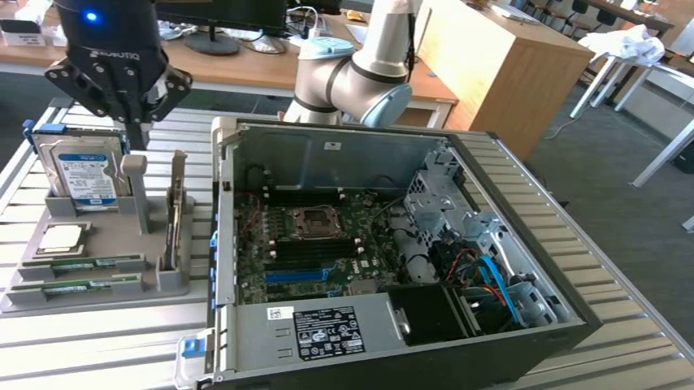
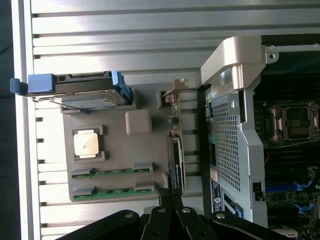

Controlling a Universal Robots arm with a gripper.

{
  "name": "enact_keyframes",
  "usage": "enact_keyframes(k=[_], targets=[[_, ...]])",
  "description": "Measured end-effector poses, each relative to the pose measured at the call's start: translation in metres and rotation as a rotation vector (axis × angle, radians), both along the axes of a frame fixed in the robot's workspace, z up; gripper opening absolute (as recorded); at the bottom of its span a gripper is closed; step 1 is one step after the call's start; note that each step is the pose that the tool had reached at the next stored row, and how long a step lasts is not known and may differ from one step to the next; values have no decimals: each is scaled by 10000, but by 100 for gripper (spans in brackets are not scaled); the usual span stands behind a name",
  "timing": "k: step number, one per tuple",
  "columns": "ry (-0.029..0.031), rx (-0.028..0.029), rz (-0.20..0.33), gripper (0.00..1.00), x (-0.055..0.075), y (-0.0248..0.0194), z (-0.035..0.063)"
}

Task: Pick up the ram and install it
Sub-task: 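Reach for the ram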

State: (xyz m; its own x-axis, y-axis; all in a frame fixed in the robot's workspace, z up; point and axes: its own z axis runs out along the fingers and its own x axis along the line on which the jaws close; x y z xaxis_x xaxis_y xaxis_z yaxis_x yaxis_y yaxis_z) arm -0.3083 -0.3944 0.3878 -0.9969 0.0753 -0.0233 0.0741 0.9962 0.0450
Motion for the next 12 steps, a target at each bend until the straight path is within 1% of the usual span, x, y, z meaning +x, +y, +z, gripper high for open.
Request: enact_keyframes(k=[12], targets=[[1,0,0,10,-252,14,-10]])
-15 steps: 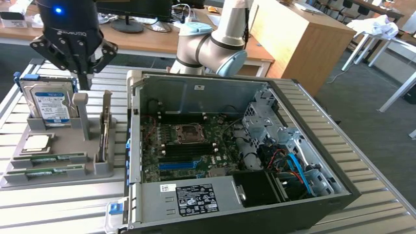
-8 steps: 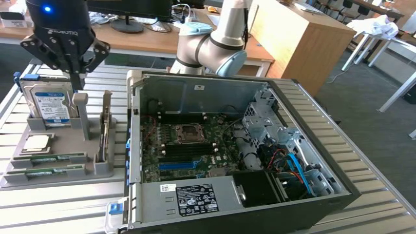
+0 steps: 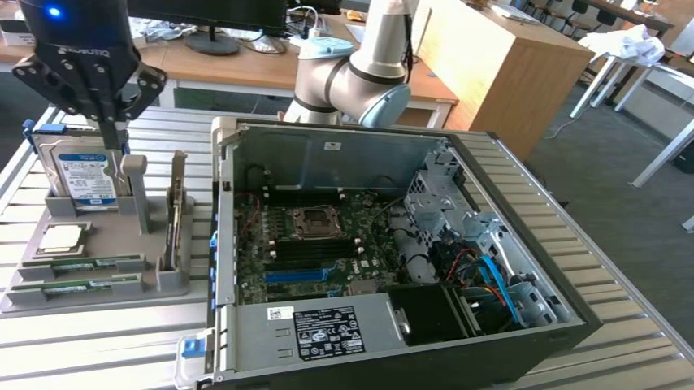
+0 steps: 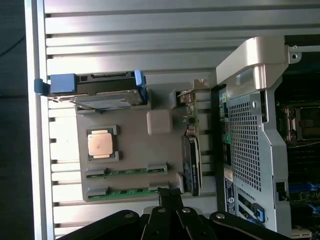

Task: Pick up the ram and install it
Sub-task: 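Reach for the ram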

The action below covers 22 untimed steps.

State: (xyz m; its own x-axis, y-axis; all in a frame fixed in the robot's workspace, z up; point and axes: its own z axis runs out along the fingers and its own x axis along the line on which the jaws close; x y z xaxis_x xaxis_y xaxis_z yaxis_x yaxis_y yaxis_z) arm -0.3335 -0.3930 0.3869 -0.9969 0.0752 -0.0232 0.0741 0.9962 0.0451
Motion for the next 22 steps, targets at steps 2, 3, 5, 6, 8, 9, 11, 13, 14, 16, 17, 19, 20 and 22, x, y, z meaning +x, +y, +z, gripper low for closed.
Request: enact_keyframes(k=[2,3,5,6,8,9,11,13,14,16,17,19,20,22], targets=[[1,0,-1,10,-67,4,-3],[0,0,-1,10,-88,5,-4],[0,0,-1,10,-129,7,-7],[0,0,-1,10,-150,8,-9],[-1,0,-1,10,-360,20,-23],[-1,0,-1,10,-376,21,-25],[0,0,-1,10,-404,22,-27],[-1,0,-1,10,-425,23,-30],[-1,0,-1,10,-427,23,-30],[-1,1,0,10,-427,23,-30],[0,0,0,10,-427,23,-30],[0,0,-1,10,-428,23,-29],[1,0,-1,10,-430,24,-29],[0,0,-3,10,-443,25,-30]])
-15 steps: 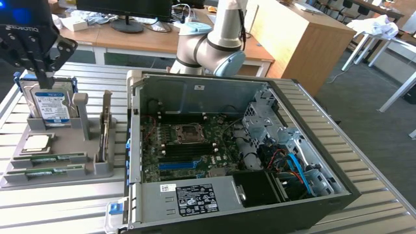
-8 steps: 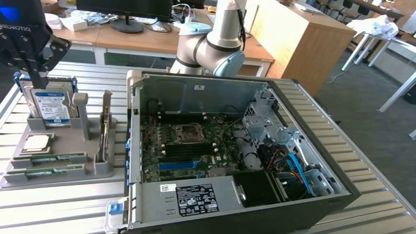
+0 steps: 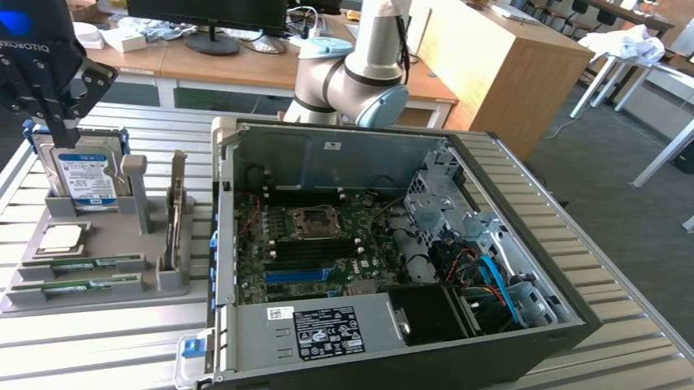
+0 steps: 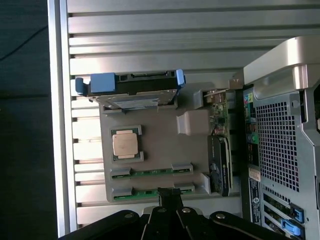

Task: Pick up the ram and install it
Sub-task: 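Reach for the ram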

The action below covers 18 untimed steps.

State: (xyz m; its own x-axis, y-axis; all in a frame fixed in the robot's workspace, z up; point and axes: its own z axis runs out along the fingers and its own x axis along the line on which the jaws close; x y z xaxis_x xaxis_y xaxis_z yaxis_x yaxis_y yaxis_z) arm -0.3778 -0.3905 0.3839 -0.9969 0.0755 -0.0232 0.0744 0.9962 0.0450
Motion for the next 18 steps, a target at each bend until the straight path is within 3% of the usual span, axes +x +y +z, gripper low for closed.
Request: enact_keyframes(k=[13,18], targets=[[0,0,2,10,-28,1,-1],[0,1,2,10,-37,-31,-1]])
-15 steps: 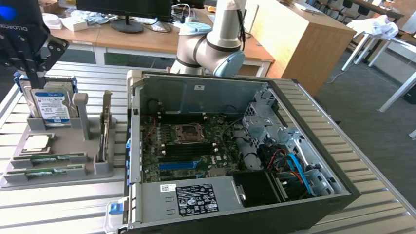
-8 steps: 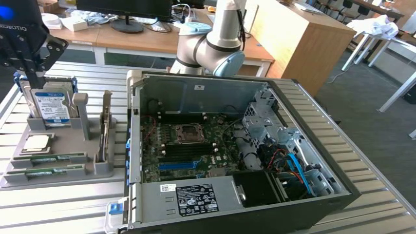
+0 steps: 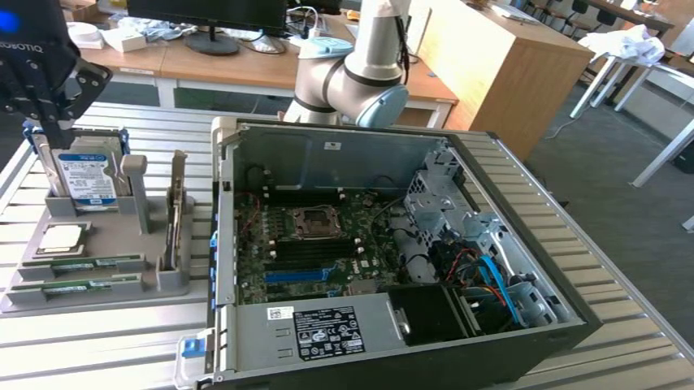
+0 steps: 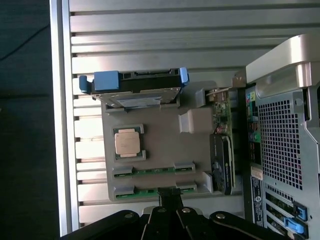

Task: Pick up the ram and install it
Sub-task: 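Reach for the ram, then pick up the ram and move it above insertion slot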

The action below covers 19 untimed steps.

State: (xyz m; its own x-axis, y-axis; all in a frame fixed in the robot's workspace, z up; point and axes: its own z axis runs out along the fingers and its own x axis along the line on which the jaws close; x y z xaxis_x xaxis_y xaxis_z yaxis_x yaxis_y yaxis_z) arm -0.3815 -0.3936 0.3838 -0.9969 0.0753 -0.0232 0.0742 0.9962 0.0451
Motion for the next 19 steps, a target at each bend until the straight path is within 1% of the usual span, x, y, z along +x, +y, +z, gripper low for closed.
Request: enact_keyframes(k=[3,4,19], targets=[[-1,0,0,10,-4,-38,0],[-1,-1,0,10,-13,-182,0],[0,-1,46,10,-13,-182,0]])
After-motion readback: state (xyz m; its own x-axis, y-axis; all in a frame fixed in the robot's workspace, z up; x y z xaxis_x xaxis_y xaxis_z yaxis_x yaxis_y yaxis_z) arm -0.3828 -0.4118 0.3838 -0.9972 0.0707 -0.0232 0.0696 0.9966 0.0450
